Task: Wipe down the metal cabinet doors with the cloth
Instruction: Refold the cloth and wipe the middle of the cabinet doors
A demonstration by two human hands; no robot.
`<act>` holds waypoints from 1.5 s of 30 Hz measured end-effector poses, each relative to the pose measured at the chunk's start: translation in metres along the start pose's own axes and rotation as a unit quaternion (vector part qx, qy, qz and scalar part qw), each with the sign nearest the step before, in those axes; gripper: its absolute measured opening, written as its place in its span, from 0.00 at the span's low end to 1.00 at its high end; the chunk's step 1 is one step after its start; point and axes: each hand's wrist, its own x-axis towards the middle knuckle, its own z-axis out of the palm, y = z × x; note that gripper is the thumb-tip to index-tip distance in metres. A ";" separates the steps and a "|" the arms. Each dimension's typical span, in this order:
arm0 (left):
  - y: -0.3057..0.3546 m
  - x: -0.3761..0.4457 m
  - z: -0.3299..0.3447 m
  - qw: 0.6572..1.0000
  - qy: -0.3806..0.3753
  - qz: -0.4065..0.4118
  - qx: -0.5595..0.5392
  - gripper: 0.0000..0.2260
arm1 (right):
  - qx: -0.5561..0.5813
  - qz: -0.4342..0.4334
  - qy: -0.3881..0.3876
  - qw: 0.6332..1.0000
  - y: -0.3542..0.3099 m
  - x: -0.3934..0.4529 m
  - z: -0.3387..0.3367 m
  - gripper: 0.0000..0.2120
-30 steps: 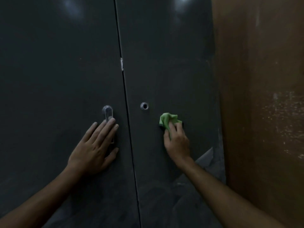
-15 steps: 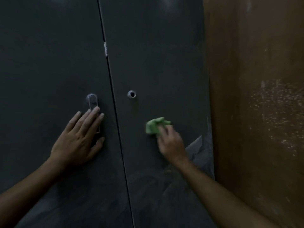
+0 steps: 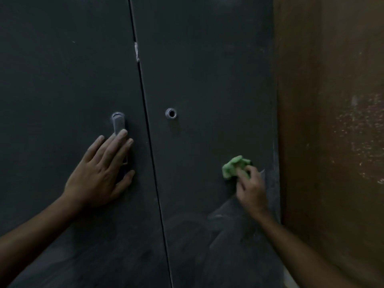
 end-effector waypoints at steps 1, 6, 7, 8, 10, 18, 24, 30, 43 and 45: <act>0.000 0.000 0.000 1.000 0.000 0.000 0.000 0.36 | -0.001 0.093 0.024 0.995 0.013 0.024 -0.005 0.19; 0.000 0.001 0.000 1.000 -0.006 -0.004 0.002 0.36 | 0.014 0.218 0.106 0.970 -0.018 0.140 -0.024 0.18; 0.000 0.000 0.000 1.000 -0.003 -0.003 0.003 0.36 | 0.015 0.160 0.107 0.981 -0.034 0.131 -0.019 0.18; 0.000 0.000 -0.001 1.000 -0.001 -0.003 0.004 0.36 | 0.018 0.092 0.100 0.991 -0.047 0.109 -0.012 0.19; 0.001 0.001 -0.001 1.000 -0.002 -0.004 0.003 0.36 | 0.020 -0.054 0.054 0.997 -0.051 0.045 0.002 0.21; 0.002 0.001 -0.003 1.000 -0.008 -0.008 0.005 0.36 | 0.103 0.158 0.102 0.977 -0.089 0.085 -0.003 0.20; -0.001 0.000 -0.007 1.000 -0.020 -0.001 -0.016 0.36 | 0.130 -0.122 0.021 0.984 -0.218 0.046 0.008 0.25; -0.003 -0.001 -0.007 0.999 -0.038 0.006 -0.023 0.37 | 0.048 -0.366 -0.081 0.926 -0.188 0.007 0.009 0.22; -0.004 -0.001 -0.013 0.998 -0.051 0.006 -0.042 0.35 | 0.013 -0.392 -0.108 0.913 -0.183 -0.011 0.008 0.22; -0.002 0.000 -0.015 0.998 -0.045 0.000 -0.045 0.35 | 0.024 -0.309 -0.061 0.949 -0.173 0.014 0.000 0.24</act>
